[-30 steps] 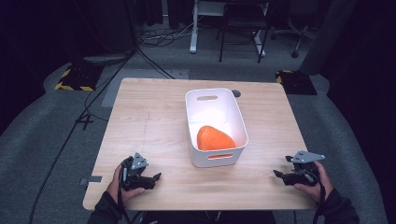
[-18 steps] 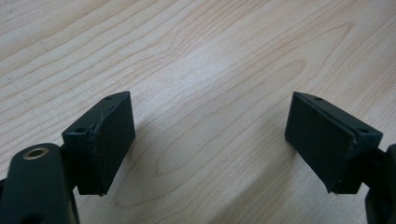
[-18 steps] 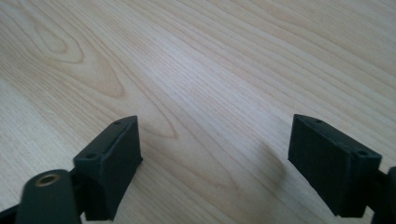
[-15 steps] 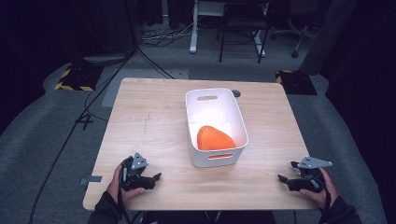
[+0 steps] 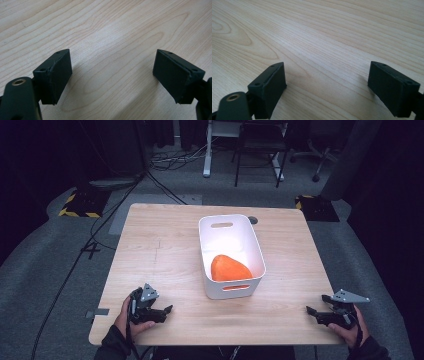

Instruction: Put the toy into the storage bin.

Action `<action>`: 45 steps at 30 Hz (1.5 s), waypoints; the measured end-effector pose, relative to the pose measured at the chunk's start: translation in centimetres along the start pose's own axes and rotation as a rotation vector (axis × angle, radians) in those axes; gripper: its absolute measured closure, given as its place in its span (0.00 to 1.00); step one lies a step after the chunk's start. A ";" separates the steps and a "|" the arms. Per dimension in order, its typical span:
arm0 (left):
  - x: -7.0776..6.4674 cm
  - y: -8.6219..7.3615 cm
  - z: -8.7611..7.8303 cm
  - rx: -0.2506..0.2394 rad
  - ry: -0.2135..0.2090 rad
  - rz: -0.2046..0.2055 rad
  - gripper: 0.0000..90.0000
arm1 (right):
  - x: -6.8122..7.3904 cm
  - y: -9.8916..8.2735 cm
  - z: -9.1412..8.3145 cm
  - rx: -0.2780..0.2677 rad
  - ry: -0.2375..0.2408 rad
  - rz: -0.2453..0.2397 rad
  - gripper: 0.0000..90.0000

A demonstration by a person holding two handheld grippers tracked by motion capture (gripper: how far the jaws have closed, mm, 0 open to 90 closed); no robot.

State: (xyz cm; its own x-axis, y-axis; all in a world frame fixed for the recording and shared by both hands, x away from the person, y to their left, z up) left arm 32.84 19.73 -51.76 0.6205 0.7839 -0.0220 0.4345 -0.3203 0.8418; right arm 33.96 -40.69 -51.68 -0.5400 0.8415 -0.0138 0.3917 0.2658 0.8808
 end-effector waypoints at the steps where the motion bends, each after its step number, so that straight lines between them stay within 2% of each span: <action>1: 0.0 0.0 0.0 0.000 0.000 0.000 0.18 | 0.0 0.0 0.0 0.000 0.000 0.001 0.17; 45: 0.1 0.1 0.1 0.010 -0.002 -0.003 0.17 | 0.0 0.0 0.0 -0.003 0.006 0.002 0.17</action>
State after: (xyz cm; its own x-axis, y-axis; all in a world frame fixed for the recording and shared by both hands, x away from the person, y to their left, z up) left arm 32.94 19.72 -51.72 0.6204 0.7839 -0.0251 0.4429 -0.3238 0.8360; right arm 34.01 -40.70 -51.70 -0.5437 0.8392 -0.0094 0.3903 0.2627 0.8824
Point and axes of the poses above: each handheld gripper's, and its own axes: z roughly forward along the jaws, y roughly out of its top, x roughly to its left, the point moved 2 cm from there along z, roughly forward along the jaws, and after that the axes turned 14 degrees about -x, right-handed, at the moved point
